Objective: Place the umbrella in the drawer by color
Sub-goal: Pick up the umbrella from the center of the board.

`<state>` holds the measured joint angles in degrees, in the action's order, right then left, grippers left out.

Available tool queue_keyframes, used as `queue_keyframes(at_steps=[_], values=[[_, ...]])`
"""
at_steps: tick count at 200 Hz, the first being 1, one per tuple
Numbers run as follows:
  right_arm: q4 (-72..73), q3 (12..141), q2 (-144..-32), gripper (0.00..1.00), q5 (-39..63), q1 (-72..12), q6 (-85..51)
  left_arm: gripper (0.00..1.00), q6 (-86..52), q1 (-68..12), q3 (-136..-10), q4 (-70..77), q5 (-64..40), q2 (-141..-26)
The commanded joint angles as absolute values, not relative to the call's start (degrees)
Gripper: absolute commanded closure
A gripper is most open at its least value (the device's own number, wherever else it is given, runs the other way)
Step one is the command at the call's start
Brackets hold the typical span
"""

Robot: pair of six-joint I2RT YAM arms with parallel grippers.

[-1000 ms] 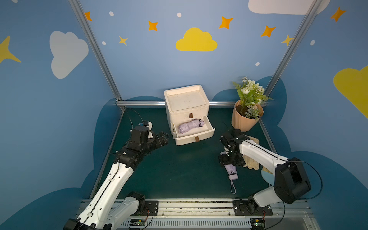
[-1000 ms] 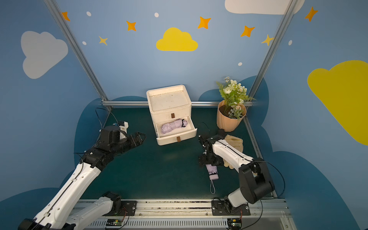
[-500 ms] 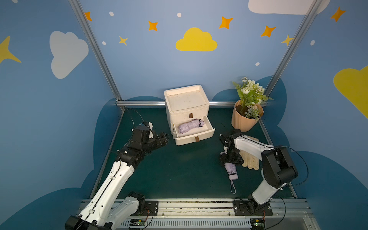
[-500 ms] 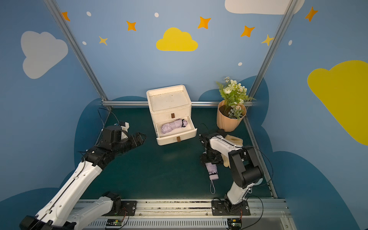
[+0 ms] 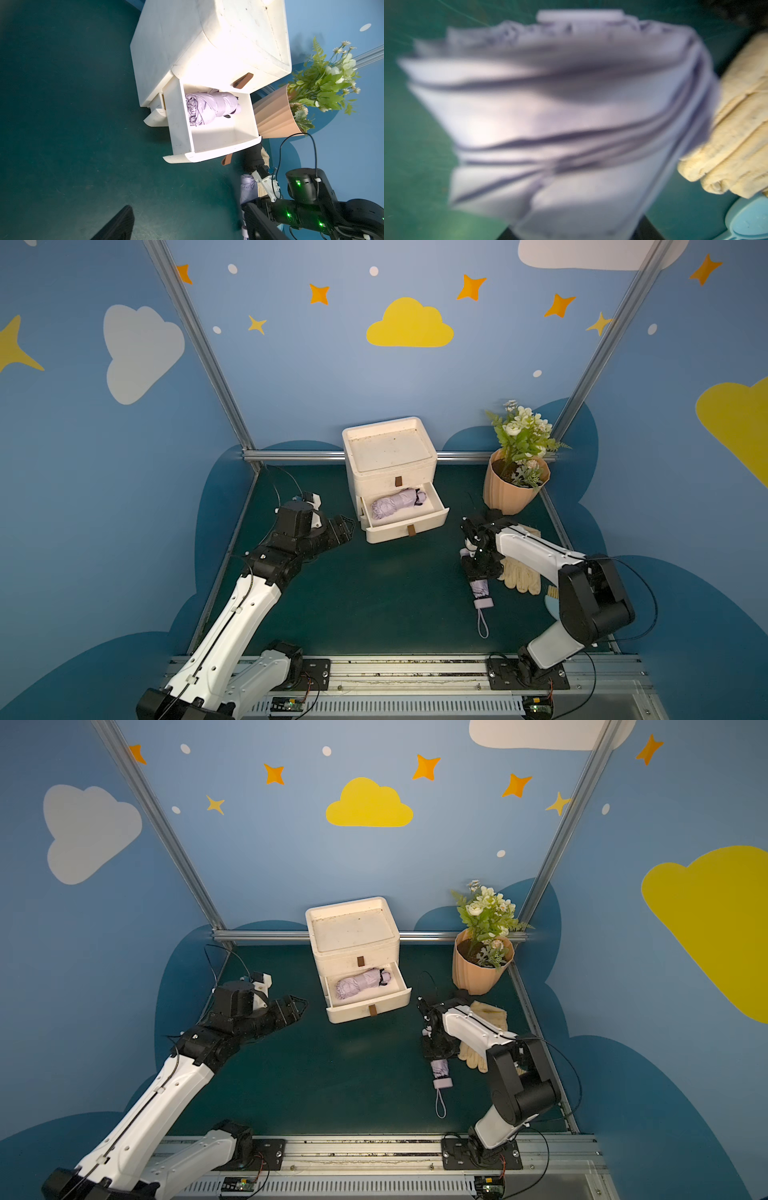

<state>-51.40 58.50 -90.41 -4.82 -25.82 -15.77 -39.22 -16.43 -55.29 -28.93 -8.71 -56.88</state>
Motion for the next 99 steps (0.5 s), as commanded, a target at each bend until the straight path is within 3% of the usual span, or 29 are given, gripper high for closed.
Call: queue_keyframes(at_steps=[1, 60, 99], values=[[-49.83, 58.58, -84.71, 0.53, -2.34, -26.03, -14.90, 0.16, -40.04, -17.59, -56.15, -25.59, -12.45, -56.73], [-32.46, 56.15, -64.74, 0.53, 17.17, -29.14, -17.53, 0.23, -43.13, -31.75, -60.28, -8.83, -19.81, -66.44], [-19.63, 52.50, -58.28, 0.53, 19.75, -32.45, -24.76, 0.20, -41.68, -40.28, -66.41, -3.34, -17.14, -75.17]])
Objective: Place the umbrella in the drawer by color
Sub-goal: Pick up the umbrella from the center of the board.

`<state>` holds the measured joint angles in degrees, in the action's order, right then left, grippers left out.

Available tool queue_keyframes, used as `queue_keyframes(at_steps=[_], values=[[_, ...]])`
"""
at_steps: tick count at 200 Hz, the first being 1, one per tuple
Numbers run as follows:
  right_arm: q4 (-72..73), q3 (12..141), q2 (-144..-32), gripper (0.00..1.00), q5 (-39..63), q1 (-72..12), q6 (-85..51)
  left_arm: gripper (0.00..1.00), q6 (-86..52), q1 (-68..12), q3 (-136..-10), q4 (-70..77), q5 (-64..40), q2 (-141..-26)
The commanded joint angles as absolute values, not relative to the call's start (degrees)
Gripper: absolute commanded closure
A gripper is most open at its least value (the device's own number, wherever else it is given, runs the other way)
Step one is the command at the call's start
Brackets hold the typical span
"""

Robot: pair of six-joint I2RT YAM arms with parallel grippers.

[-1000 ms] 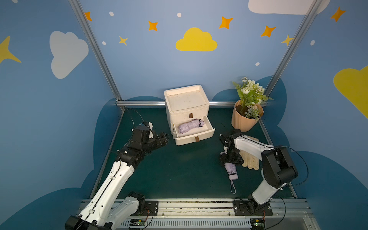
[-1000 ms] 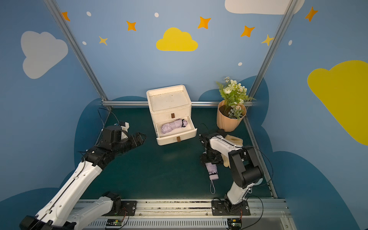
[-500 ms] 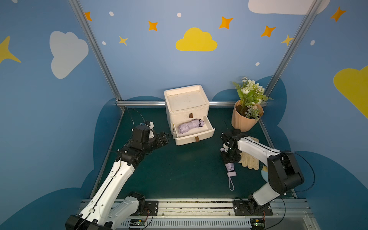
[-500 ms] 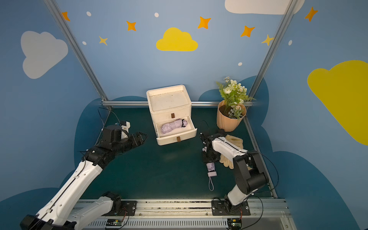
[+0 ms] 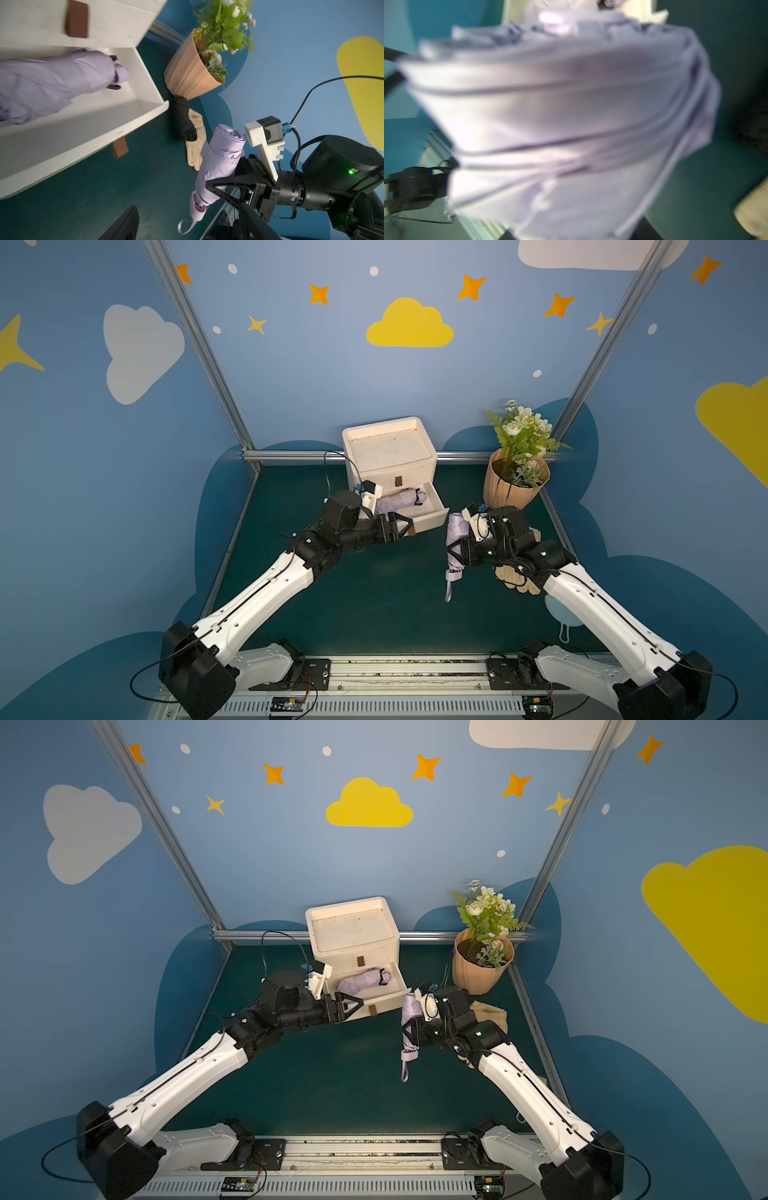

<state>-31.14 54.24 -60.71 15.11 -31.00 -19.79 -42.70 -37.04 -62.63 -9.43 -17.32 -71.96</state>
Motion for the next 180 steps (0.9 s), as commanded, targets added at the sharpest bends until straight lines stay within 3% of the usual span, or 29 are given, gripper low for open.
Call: queue_keyframes(at_steps=[1, 32, 118, 150, 180], values=[[-19.57, 52.49, -58.23, 0.53, 19.63, -32.57, -24.81, 0.20, -41.62, -40.44, -66.65, -3.34, -17.05, -75.29], [-20.01, 53.33, -57.66, 0.53, 18.45, -33.97, -25.48, 0.15, -39.00, -43.43, -70.15, -3.25, -13.82, -78.99], [-19.25, 55.08, -57.57, 0.53, 18.52, -35.44, -26.28, 0.17, -33.76, -47.83, -75.89, -9.74, -9.94, -87.04], [-19.12, 55.94, -58.16, 0.52, 19.07, -35.97, -25.66, 0.30, -33.15, -48.08, -77.32, -10.70, -9.75, -89.08], [-18.76, 56.33, -58.52, 0.52, 18.29, -36.08, -25.58, 0.51, -32.49, -48.28, -78.61, -11.37, -11.36, -90.52]])
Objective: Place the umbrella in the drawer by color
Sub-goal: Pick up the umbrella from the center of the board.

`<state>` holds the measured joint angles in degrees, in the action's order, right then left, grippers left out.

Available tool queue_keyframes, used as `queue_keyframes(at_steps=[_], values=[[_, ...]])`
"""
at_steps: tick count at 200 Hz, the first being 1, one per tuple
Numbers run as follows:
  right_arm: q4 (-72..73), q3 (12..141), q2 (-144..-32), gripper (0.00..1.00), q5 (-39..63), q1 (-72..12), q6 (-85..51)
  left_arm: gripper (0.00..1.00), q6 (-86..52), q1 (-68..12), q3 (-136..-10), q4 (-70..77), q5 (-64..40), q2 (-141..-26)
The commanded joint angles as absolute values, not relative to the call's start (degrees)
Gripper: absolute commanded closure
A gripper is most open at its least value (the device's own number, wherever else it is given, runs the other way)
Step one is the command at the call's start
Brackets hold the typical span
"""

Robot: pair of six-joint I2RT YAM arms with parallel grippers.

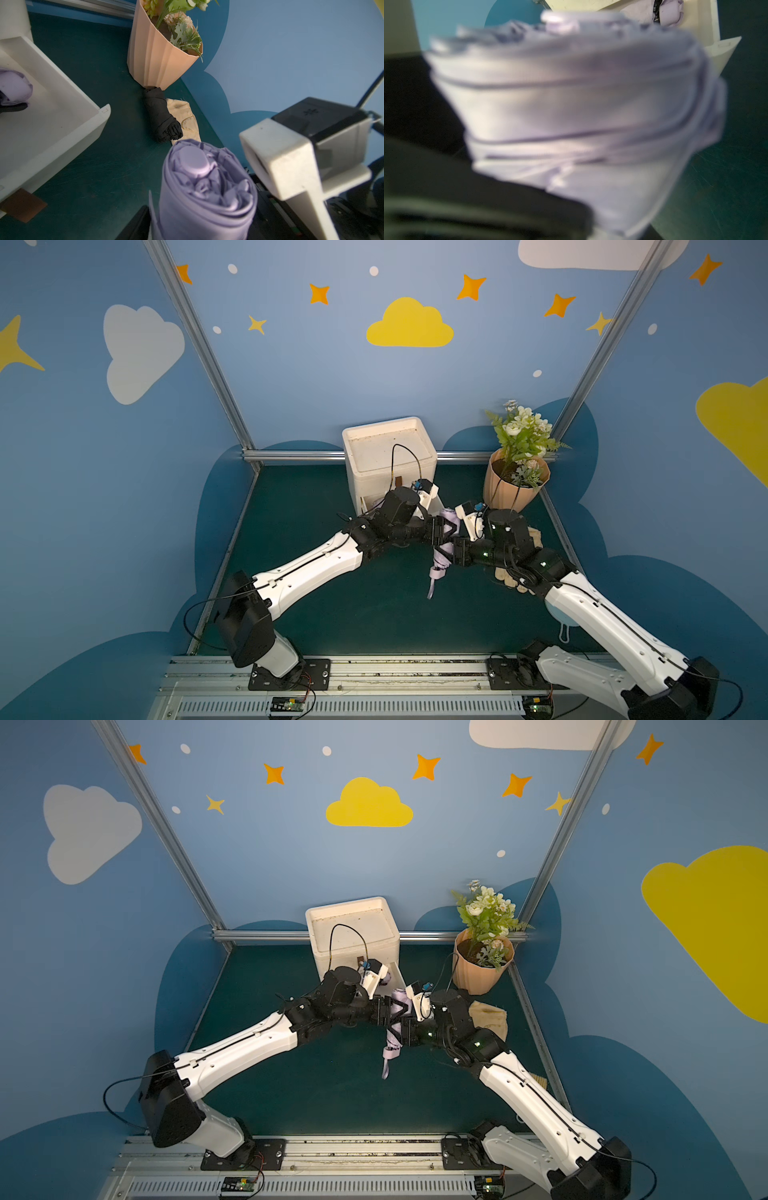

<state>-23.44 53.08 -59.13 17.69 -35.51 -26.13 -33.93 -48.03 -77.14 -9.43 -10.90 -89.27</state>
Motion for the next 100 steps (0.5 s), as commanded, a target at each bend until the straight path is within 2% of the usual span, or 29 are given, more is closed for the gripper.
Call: queue_keyframes(at_steps=[1, 26, 61, 83, 100], values=[[-18.69, 56.29, -58.53, 0.52, 18.29, -36.06, -25.58, 0.52, -32.46, -48.26, -78.64, -11.40, -11.40, -90.57], [-17.61, 56.16, -58.57, 0.50, 16.87, -36.04, -25.95, 0.68, -31.09, -48.77, -79.62, -13.09, -10.98, -90.97], [-15.92, 55.51, -56.18, 0.27, 14.94, -35.57, -26.61, 0.90, -28.15, -48.78, -82.15, -17.96, -7.66, -90.31], [-16.49, 55.55, -53.58, 0.05, 16.38, -34.13, -25.11, 0.97, -26.13, -47.80, -85.83, -23.54, -5.66, -90.35], [-17.28, 55.39, -51.54, 0.02, 19.73, -31.79, -23.67, 0.97, -23.96, -45.59, -88.71, -27.35, -5.43, -90.35]])
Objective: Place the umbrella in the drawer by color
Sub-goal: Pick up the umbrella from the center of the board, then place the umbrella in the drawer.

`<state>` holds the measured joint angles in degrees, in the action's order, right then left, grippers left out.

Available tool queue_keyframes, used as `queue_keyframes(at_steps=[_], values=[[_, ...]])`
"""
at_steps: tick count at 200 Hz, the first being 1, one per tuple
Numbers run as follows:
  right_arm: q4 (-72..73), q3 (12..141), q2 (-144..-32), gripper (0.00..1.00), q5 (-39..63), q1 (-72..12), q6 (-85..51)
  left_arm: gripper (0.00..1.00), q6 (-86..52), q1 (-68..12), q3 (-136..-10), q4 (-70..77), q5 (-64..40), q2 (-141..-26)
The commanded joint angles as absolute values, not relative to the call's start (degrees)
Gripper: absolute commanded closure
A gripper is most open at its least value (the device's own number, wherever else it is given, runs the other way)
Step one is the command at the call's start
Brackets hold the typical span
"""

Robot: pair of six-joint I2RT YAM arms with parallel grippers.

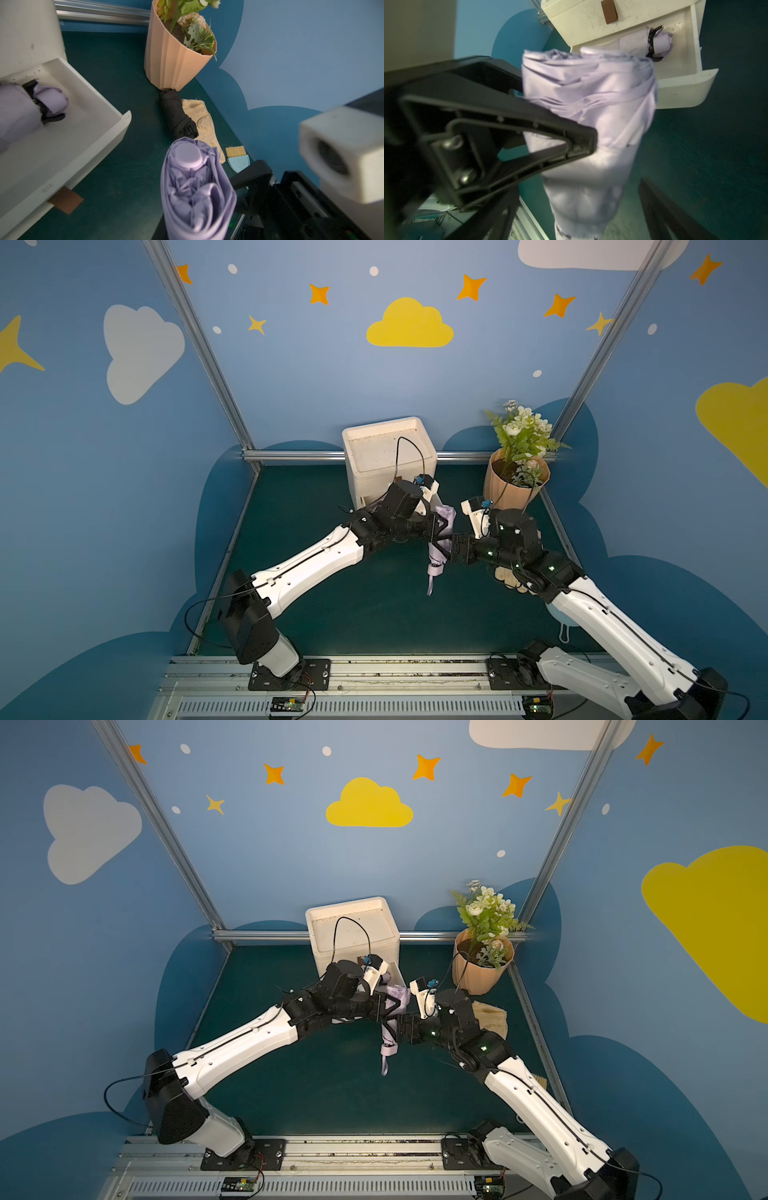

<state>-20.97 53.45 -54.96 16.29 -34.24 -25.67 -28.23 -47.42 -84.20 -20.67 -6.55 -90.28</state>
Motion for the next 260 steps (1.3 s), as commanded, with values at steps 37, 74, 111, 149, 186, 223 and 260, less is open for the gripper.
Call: queue_keyframes(at_steps=[37, 74, 111, 149, 186, 223, 260], values=[[-19.06, 52.10, -47.54, 0.02, 21.69, -26.64, -21.56, 0.97, -12.30, -40.35, -100.23, -39.51, -3.30, -92.80], [-17.17, 46.09, -46.19, 0.02, 20.18, -24.87, -23.09, 0.97, 4.22, -38.73, -118.27, -55.52, 3.90, -103.32], [-15.82, 41.81, -45.00, 0.02, 18.48, -24.54, -23.55, 0.97, 19.79, -39.71, -134.58, -65.17, 14.57, -116.68], [-16.04, 39.74, -43.61, 0.02, 18.68, -24.22, -23.20, 0.97, 31.08, -39.90, -140.13, -62.53, 16.23, -122.55], [-16.27, 38.85, -43.50, 0.02, 18.39, -24.04, -23.22, 0.97, 33.60, -39.98, -145.09, -60.41, 11.81, -125.21], [-16.20, 38.85, -44.02, 0.02, 18.10, -23.81, -23.21, 0.97, 33.02, -40.78, -150.85, -60.46, 9.33, -127.39], [-16.08, 38.85, -44.75, 0.02, 18.01, -23.73, -23.62, 0.97, 30.48, -40.69, -152.91, -58.97, 4.49, -127.28]])
